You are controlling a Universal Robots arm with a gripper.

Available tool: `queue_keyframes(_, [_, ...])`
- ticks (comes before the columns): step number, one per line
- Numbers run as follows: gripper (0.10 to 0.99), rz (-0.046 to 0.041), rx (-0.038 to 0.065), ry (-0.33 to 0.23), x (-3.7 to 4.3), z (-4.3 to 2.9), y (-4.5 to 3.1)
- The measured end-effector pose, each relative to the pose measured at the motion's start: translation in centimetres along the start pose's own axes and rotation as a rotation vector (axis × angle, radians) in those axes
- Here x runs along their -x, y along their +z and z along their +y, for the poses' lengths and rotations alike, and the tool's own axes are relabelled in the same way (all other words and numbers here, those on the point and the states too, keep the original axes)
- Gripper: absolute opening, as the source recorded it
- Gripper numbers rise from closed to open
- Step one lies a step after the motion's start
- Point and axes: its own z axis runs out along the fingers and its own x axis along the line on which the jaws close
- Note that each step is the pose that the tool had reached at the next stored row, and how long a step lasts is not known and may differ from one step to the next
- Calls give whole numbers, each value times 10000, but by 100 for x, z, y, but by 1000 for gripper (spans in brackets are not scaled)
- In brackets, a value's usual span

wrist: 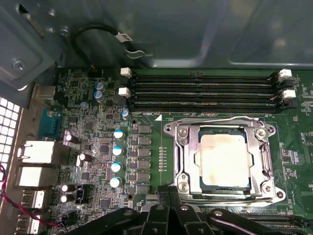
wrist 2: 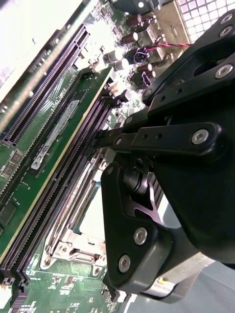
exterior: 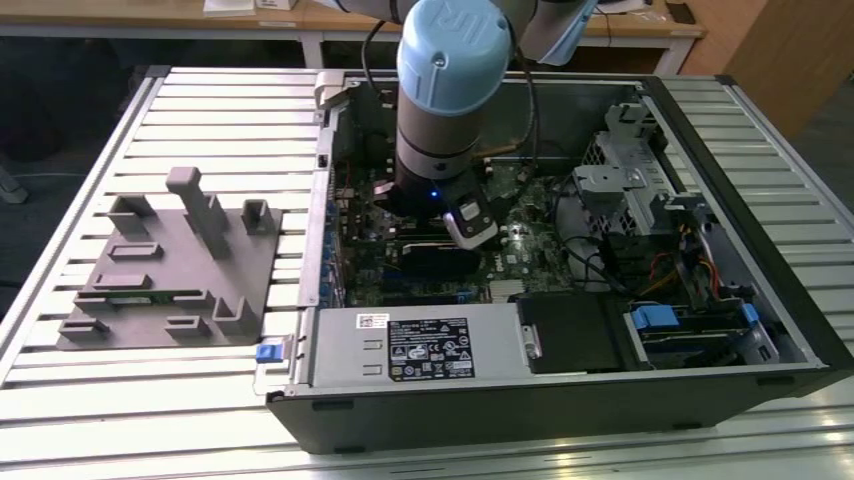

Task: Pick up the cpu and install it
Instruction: 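Install the second cpu locking lever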

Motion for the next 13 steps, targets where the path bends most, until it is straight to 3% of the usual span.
queue_keyframes(8, [118,-1,-8,0,-1,5,5])
queue_keyframes(13, [118,-2,-65,0,-6,16,-22])
